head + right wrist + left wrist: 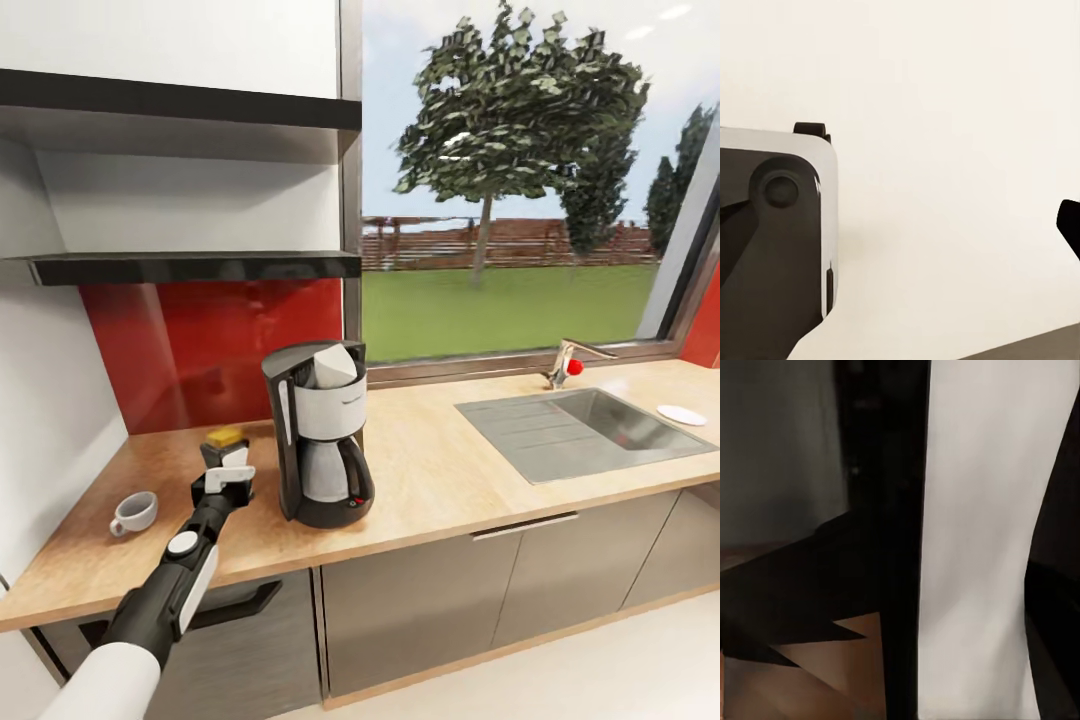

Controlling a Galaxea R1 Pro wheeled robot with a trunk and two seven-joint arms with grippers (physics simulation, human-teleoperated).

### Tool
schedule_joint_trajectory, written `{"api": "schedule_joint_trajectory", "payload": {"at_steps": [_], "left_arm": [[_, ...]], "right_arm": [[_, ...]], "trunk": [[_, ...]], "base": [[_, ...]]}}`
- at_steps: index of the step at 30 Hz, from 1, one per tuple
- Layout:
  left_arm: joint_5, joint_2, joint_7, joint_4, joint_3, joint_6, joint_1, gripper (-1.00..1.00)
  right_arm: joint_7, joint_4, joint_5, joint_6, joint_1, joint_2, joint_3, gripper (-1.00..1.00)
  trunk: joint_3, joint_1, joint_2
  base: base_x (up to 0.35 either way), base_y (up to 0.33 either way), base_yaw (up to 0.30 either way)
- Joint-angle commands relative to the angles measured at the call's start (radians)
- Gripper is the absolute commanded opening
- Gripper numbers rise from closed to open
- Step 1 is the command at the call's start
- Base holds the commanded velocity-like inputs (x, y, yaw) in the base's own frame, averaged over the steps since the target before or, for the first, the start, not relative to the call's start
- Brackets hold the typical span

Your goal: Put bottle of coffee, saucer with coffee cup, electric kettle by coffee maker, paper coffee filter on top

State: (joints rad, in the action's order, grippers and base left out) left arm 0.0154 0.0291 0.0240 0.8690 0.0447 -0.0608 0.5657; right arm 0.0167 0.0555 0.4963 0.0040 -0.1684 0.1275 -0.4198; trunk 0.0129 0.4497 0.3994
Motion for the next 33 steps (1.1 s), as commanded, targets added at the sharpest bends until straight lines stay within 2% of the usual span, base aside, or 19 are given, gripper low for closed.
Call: {"api": "schedule_joint_trajectory", "payload": {"at_steps": [1,6,15,19,33], "left_arm": [[0.002,0.0,0.003,-0.001,0.003,-0.003,-0.004,-1.0],[0.003,-0.001,0.002,-0.001,0.023,-0.004,-0.012,-1.0],[0.003,0.0,0.004,0.0,0.029,-0.004,-0.013,-1.0],[0.007,0.0,0.005,0.005,0.051,-0.004,-0.013,-1.0],[0.01,0.002,0.007,0.001,0.055,-0.014,-0.013,-1.0]], "right_arm": [[0.002,0.0,0.01,0.0,0.0,0.0,-0.008,1.0],[0.002,-0.001,0.011,0.0,0.0,0.0,-0.008,1.0],[0.002,-0.002,0.011,0.001,0.0,0.003,-0.004,1.0],[0.002,-0.006,0.011,0.001,0.0,0.005,-0.002,1.0],[0.002,-0.008,0.011,0.001,0.0,0.007,-0.002,1.0]], "trunk": [[0.0,0.0,0.001],[0.0,0.0,0.001],[0.0,0.0,0.001],[0.0,0.0,0.001],[0.0,0.0,0.001]], "base": [[0.004,0.0,0.0],[0.089,0.0,0.0],[0.117,0.0,0.0],[0.126,0.0,0.0],[0.094,0.0,0.0]]}}
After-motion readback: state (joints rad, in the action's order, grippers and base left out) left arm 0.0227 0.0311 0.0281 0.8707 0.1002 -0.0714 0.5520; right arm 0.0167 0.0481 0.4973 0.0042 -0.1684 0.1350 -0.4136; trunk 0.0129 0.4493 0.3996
